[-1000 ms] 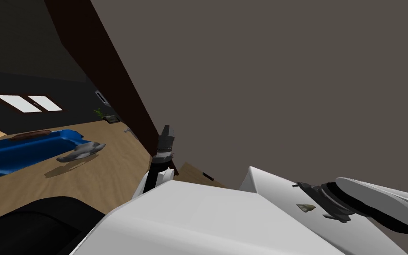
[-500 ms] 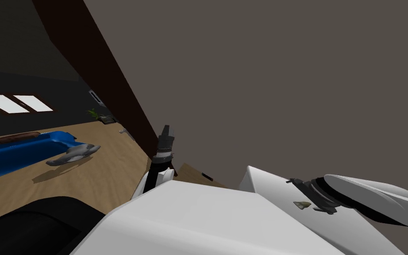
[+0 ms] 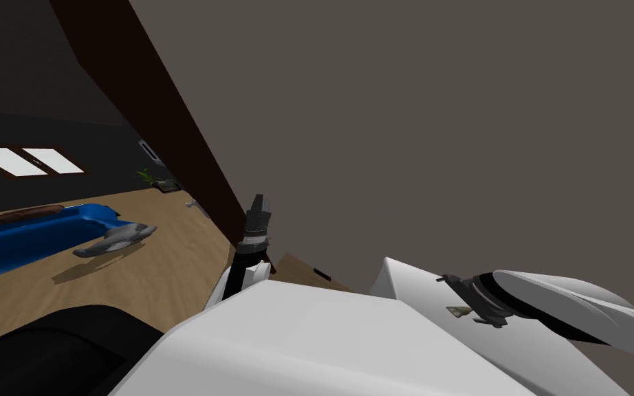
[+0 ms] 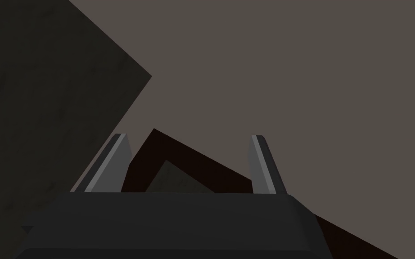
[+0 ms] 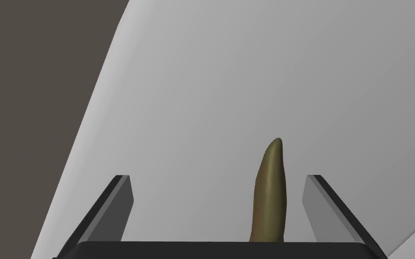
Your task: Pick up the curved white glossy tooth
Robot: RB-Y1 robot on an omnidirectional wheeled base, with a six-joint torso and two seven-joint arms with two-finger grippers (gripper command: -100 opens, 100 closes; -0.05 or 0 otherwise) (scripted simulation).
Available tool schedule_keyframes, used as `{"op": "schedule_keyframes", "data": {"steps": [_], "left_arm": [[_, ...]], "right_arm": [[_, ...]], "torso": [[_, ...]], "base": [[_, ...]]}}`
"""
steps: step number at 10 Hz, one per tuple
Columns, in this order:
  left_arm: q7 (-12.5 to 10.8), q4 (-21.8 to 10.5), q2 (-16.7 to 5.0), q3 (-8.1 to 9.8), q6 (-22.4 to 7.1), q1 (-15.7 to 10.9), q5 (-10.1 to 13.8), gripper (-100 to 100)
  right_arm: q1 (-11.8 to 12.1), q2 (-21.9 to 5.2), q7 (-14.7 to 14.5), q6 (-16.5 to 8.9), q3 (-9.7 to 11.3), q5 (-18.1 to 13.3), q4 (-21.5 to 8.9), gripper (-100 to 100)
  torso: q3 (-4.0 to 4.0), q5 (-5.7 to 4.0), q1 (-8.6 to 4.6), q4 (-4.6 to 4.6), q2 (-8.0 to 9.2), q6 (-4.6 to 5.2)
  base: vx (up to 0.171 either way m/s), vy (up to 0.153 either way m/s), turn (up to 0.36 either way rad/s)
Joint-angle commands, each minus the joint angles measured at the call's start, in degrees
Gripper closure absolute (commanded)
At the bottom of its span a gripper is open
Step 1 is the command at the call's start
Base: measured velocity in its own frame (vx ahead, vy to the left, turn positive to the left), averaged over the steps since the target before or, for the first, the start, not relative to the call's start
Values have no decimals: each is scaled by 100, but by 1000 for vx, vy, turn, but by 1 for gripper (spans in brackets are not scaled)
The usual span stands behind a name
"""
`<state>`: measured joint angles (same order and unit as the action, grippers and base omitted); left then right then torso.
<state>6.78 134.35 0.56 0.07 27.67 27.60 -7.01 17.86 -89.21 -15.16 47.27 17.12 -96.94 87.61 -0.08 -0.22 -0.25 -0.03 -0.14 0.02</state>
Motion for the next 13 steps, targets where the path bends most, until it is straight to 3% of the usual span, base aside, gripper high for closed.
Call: {"op": "schedule_keyframes", "data": {"steps": [1,3,5,6,7,11,12,13], "left_arm": [[0,0,0,0,0,0,0,0],[0,0,0,0,0,0,0,0],[0,0,0,0,0,0,0,0],[0,0,0,0,0,0,0,0],[0,0,0,0,0,0,0,0],[0,0,0,0,0,0,0,0],[0,0,0,0,0,0,0,0],[0,0,0,0,0,0,0,0]], "right_arm": [[-17,13,37,5,8,-9,-4,-100],[-17,13,37,5,8,-9,-4,-100],[79,236,-14,-249,121,-180,-191,-100],[-10,249,-11,-159,132,-187,-197,-100],[-11,260,-20,-176,139,-198,-211,100],[-13,260,-18,-174,138,-195,-207,100],[-13,260,-18,-174,138,-195,-207,0],[22,102,17,-97,53,-78,-79,100]], "torso": [[0,0,0,0,0,0],[-2,-1,-4,-1,-4,1],[-2,-1,3,-1,-4,0],[-9,-14,-7,-6,-15,-3],[-13,-22,-25,-8,-18,-4],[-10,-23,-36,-7,-14,-1],[-10,-23,-36,-7,-14,-1],[-10,-23,-36,-7,-13,-1]], "base": [[6,-5,-20],[-2,1,6],[21,16,58],[14,6,3],[0,0,0],[0,0,0],[0,0,0],[-10,-10,-51]]}}
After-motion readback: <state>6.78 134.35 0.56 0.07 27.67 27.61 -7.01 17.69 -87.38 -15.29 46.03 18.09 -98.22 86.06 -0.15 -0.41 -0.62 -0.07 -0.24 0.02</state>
